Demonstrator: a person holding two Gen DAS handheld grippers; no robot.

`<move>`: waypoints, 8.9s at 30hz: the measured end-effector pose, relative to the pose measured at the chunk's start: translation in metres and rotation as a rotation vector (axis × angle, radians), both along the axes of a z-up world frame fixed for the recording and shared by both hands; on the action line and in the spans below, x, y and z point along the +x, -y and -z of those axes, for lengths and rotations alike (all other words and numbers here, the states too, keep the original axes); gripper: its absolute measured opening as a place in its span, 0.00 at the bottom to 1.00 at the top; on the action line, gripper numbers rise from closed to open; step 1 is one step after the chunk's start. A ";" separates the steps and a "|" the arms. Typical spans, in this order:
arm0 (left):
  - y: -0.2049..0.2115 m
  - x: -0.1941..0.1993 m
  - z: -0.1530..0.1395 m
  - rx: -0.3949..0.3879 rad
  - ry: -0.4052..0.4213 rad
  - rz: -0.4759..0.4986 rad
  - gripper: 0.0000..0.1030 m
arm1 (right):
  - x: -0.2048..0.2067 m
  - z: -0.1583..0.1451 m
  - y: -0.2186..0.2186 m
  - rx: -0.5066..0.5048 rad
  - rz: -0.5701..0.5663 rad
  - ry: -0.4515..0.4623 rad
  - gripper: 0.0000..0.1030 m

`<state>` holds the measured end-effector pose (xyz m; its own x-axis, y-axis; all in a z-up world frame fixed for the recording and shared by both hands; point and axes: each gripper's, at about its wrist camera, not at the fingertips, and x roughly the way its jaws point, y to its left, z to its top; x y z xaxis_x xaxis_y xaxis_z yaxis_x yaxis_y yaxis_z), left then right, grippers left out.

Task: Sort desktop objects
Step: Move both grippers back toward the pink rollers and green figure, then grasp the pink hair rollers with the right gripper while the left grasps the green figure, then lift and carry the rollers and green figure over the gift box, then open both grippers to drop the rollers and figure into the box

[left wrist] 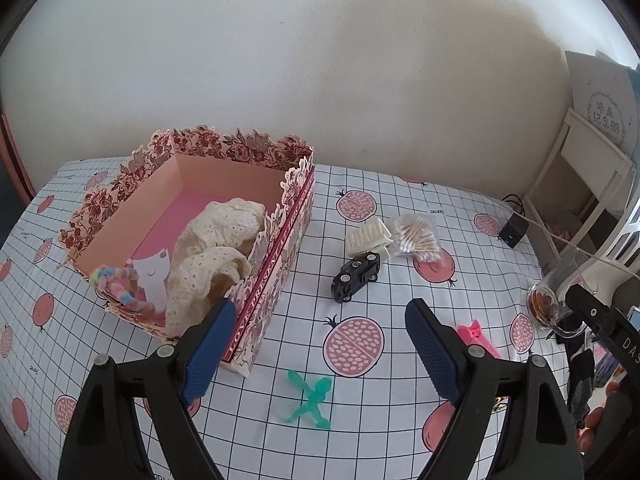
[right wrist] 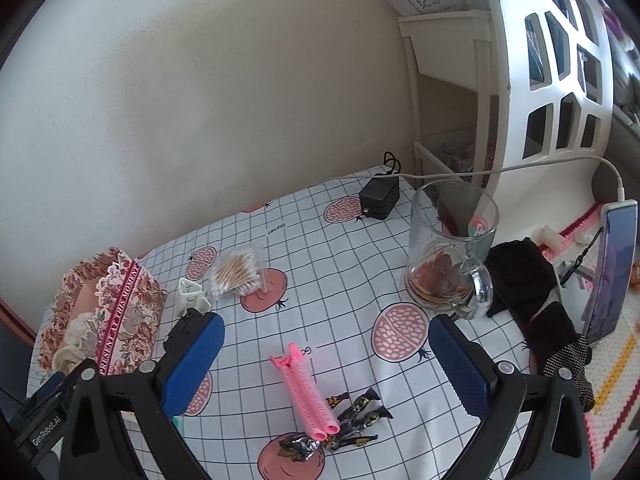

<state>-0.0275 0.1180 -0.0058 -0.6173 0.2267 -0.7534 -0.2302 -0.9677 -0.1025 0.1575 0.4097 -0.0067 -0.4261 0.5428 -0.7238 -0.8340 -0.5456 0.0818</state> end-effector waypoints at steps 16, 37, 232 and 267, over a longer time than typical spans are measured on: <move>-0.008 0.003 0.007 -0.042 -0.038 0.033 0.99 | 0.014 0.002 -0.006 -0.036 -0.028 -0.079 1.00; 0.011 -0.015 0.076 0.083 0.332 -0.017 1.00 | -0.022 0.074 -0.003 -0.246 -0.106 0.101 1.00; 0.174 -0.045 0.022 0.501 -0.016 -0.317 0.17 | -0.206 0.044 0.213 -0.013 -0.568 -0.093 0.28; 0.172 -0.050 0.032 0.479 0.012 -0.316 0.18 | -0.211 0.055 0.215 -0.029 -0.584 -0.090 0.38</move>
